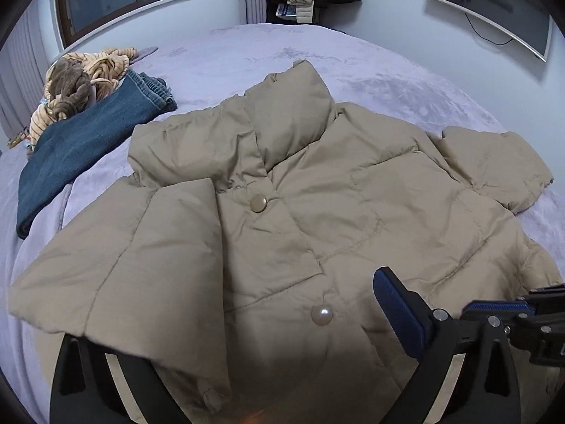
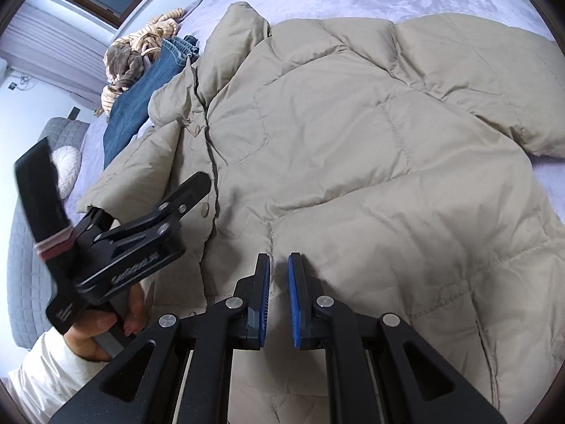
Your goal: Fold large clothes
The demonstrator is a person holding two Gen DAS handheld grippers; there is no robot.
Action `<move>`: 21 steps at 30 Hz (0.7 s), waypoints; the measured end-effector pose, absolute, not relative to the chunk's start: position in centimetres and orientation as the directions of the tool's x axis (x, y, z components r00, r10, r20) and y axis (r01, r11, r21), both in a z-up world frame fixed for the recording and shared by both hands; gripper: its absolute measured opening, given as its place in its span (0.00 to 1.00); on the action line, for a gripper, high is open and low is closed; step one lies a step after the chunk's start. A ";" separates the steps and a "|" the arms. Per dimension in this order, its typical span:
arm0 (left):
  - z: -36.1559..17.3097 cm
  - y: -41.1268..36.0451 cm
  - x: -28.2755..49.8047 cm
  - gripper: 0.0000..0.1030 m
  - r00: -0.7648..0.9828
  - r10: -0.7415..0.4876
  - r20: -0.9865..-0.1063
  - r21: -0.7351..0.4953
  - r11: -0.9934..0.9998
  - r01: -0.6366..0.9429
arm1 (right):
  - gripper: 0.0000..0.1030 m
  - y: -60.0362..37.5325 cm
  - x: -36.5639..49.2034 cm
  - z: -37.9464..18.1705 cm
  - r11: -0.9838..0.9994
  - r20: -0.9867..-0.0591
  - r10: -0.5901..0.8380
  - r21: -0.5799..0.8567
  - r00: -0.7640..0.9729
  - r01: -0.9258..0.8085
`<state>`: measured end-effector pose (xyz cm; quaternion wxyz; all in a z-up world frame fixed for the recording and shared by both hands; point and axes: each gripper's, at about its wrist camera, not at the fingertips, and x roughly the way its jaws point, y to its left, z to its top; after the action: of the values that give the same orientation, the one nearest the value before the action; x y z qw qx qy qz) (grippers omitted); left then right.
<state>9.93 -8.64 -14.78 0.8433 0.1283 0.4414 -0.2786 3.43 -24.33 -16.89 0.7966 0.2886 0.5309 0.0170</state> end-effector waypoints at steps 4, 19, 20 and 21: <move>-12.5 -3.2 10.2 0.98 0.484 -0.371 -0.792 -0.075 0.847 0.526 | 0.25 -25.4 1.6 -15.8 0.858 -0.841 0.317 0.451 0.439 0.244; -18.1 15.8 9.0 0.98 0.485 0.064 -0.872 0.160 0.974 0.158 | 0.80 -5.0 9.0 -11.4 0.955 -0.847 0.099 -0.067 0.522 -0.290; -18.4 15.7 9.6 0.98 0.491 0.075 -0.868 0.158 0.979 0.130 | 0.80 -3.9 9.4 -11.7 0.947 -0.843 0.079 -0.102 0.532 -0.303; -18.5 15.8 10.4 0.98 0.497 0.081 -0.864 0.149 0.984 0.097 | 0.80 -2.9 10.1 -12.1 0.942 -0.841 0.056 -0.135 0.539 -0.308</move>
<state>10.36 15.84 -18.51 0.8606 0.0890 0.5015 -0.0046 10.10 -2.93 -12.08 0.8668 -0.1344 0.4686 0.1050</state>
